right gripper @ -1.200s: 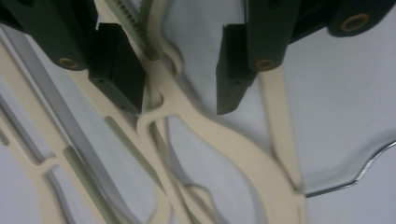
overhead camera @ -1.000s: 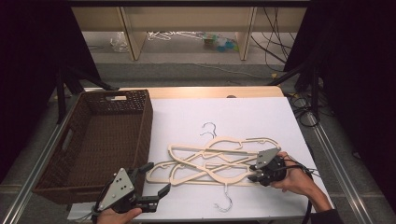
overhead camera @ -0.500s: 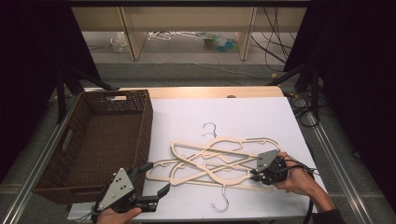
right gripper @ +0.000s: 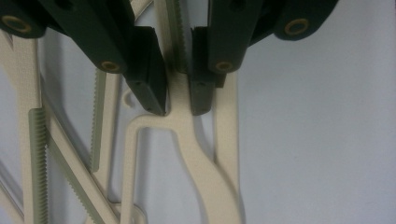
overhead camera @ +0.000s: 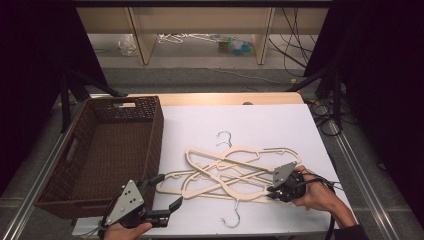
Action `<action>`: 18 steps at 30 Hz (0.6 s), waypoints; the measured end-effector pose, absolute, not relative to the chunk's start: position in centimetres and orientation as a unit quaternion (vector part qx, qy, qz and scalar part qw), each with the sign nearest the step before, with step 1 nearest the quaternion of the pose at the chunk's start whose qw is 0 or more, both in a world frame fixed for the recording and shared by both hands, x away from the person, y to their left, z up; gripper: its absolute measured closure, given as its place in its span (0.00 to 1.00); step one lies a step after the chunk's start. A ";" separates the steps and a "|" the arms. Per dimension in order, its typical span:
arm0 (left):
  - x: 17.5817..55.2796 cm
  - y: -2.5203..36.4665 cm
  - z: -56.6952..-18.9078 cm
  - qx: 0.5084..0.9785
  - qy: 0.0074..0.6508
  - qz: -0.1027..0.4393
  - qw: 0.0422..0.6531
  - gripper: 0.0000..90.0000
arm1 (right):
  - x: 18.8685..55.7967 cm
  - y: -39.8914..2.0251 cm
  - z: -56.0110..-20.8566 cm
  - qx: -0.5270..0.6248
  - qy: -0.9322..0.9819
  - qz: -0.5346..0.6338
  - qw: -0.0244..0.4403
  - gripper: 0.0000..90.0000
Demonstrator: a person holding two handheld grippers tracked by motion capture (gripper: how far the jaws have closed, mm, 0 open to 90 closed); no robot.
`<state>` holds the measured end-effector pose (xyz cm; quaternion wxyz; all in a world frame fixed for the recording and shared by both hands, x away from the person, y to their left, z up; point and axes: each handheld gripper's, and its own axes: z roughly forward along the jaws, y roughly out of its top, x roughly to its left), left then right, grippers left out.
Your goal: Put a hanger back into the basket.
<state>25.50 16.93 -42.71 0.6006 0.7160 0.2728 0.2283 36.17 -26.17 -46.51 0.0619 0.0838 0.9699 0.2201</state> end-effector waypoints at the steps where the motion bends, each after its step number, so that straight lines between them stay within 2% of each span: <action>1: 25.5 16.9 -42.7 0.716 0.273 0.228 0.601 0.18 | 36.1 -26.2 -46.5 0.082 0.970 0.220 0.063 0.86; 10: 25.9 16.2 -43.1 0.731 0.262 0.230 0.587 0.18 | 36.1 -26.0 -45.8 0.060 0.970 0.229 0.051 0.89; 18: 26.8 13.3 -44.0 0.763 0.232 0.231 0.558 0.19 | 35.7 -25.9 -44.6 0.069 0.971 0.224 0.041 0.89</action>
